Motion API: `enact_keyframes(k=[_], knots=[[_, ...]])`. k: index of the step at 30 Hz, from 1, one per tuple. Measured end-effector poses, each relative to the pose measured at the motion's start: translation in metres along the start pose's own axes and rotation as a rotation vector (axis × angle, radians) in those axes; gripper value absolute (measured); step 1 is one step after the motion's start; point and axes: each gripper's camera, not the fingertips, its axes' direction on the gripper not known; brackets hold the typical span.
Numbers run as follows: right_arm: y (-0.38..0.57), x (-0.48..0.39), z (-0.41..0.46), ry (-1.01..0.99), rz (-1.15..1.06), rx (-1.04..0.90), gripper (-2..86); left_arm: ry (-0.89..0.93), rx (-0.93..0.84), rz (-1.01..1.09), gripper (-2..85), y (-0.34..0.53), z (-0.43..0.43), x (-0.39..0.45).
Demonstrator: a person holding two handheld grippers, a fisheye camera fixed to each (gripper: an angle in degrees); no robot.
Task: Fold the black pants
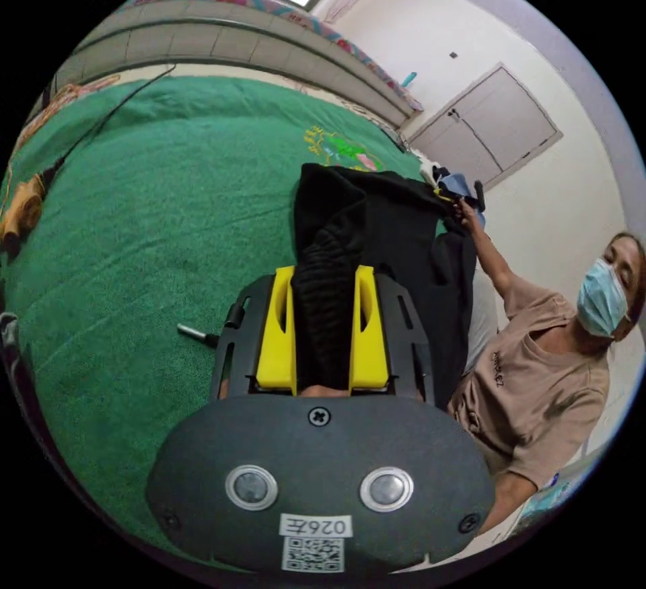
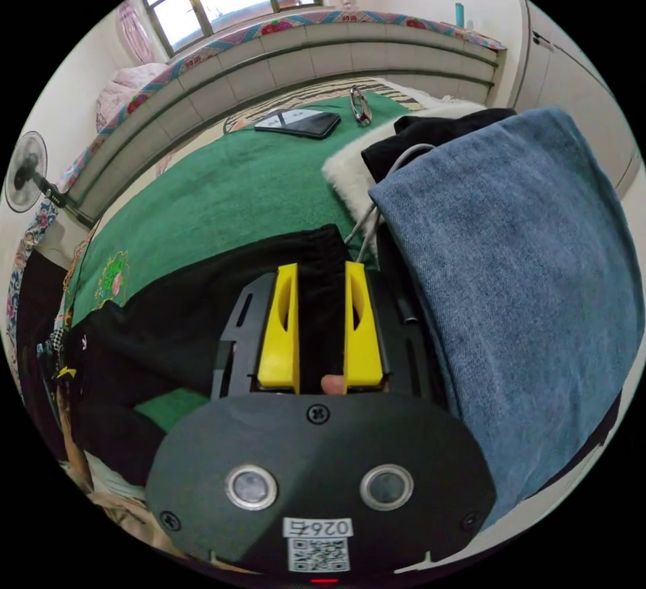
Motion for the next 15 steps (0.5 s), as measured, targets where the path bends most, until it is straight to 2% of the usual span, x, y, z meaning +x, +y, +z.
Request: enact_keyframes(k=[3, 5, 7, 10, 15], knots=[[0.004, 0.003, -0.010, -0.067, 0.039, 0.057, 1.3, 0.074, 0.047, 0.028, 12.8, 0.007, -0.003, -0.005], [0.007, 0.004, -0.019, -0.122, 0.064, 0.115, 0.0, 0.039, 0.076, 0.175, 12.7, 0.008, -0.003, 0.020], [0.008, 0.006, -0.024, -0.152, 0.076, 0.144, -0.1, 0.038, 0.015, 0.266, 12.6, 0.004, 0.010, 0.034], [0.003, 0.007, -0.022, -0.146, 0.087, 0.113, 0.5, 0.070, -0.105, 0.304, 12.5, -0.005, 0.031, 0.042], [-0.012, 0.001, 0.001, -0.147, 0.073, -0.003, 2.4, 0.070, -0.124, 0.317, 13.3, -0.002, 0.040, 0.053]])
